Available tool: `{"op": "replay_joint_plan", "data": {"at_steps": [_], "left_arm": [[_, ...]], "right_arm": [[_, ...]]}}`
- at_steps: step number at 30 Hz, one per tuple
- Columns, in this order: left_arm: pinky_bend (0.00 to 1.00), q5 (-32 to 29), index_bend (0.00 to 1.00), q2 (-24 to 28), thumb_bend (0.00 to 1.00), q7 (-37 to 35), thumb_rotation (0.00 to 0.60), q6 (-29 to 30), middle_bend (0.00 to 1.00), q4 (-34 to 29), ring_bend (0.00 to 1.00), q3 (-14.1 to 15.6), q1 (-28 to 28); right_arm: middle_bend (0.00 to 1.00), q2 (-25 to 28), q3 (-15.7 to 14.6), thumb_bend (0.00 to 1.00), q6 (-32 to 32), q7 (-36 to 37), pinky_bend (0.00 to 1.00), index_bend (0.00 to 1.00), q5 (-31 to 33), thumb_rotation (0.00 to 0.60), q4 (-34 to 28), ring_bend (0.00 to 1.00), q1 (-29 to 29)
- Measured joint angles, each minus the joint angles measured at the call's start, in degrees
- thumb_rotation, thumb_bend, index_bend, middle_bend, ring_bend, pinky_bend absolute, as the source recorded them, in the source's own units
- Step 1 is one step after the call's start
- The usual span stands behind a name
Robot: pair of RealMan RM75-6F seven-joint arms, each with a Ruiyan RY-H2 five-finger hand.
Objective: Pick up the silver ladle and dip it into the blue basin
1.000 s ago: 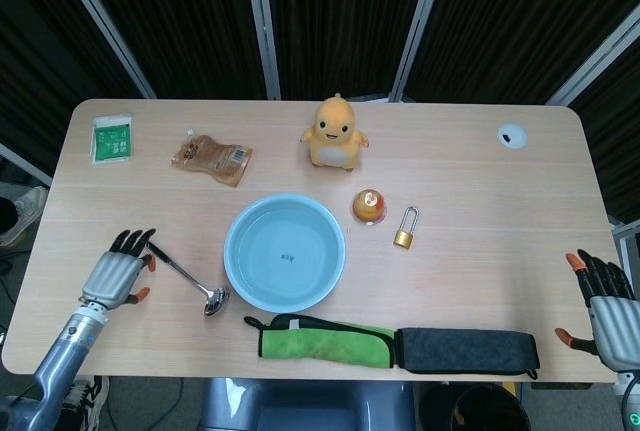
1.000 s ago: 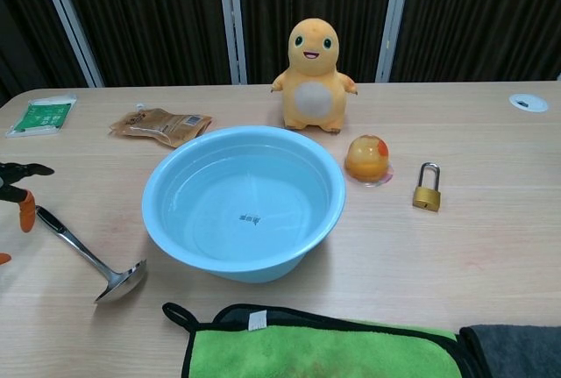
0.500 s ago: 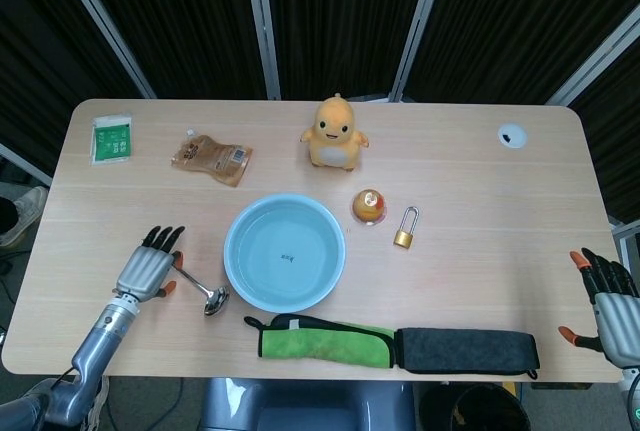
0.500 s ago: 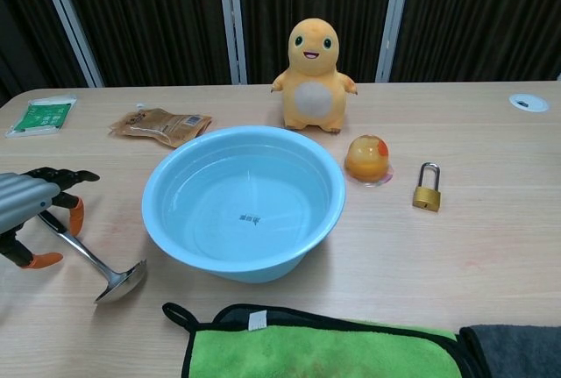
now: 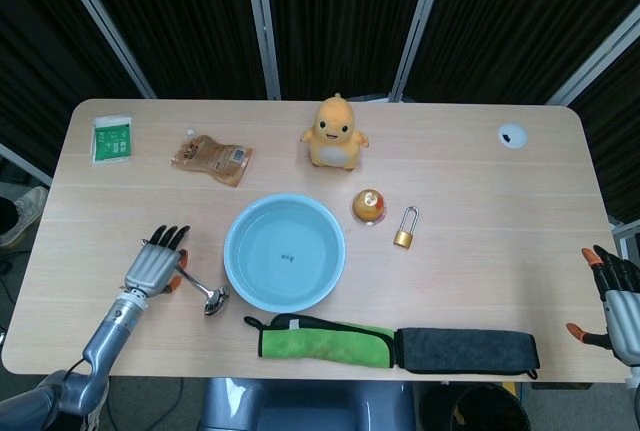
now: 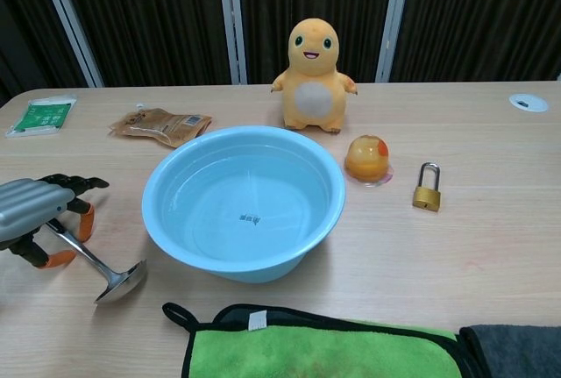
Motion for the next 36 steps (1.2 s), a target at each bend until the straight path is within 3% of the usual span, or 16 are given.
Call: {"op": "replay_joint_plan", "data": {"at_steps": [9, 15, 24, 36], "left_arm": [[0.0, -0.2, 0.55, -1.85, 0.49, -1.56, 0.6, -0.97, 0.0, 3.52, 0.0, 0.28, -0.77], [0.0, 0.28, 0.54, -1.41, 0.5, -1.93, 0.6, -0.21, 0.0, 2.93, 0.0, 0.97, -0.38], [0.0, 2.07, 0.58, 3.83, 0.52, -0.98, 0.6, 3.71, 0.0, -6.55, 0.0, 2.64, 1.4], [0.0, 8.19, 0.59, 14.21, 0.52, 3.25, 0.6, 15.32, 0.0, -23.97, 0.0, 6.44, 6.07]], "right_arm": [[0.0, -0.17, 0.32, 0.0, -0.65, -0.52, 0.0, 0.0, 0.97, 0.6, 0.18, 0.0, 0.29], [0.0, -0.16, 0.44, 0.0, -0.48, -0.74, 0.0, 0.0, 1.25, 0.6, 0.02, 0.0, 0.2], [0.0, -0.06, 0.18, 0.0, 0.69, -0.94, 0.0, 0.0, 0.42, 0.6, -0.44, 0.0, -0.29], [0.0, 0.39, -0.16, 0.0, 2.19, 0.17, 0.0, 0.0, -0.82, 0.6, -0.75, 0.0, -1.05]]}}
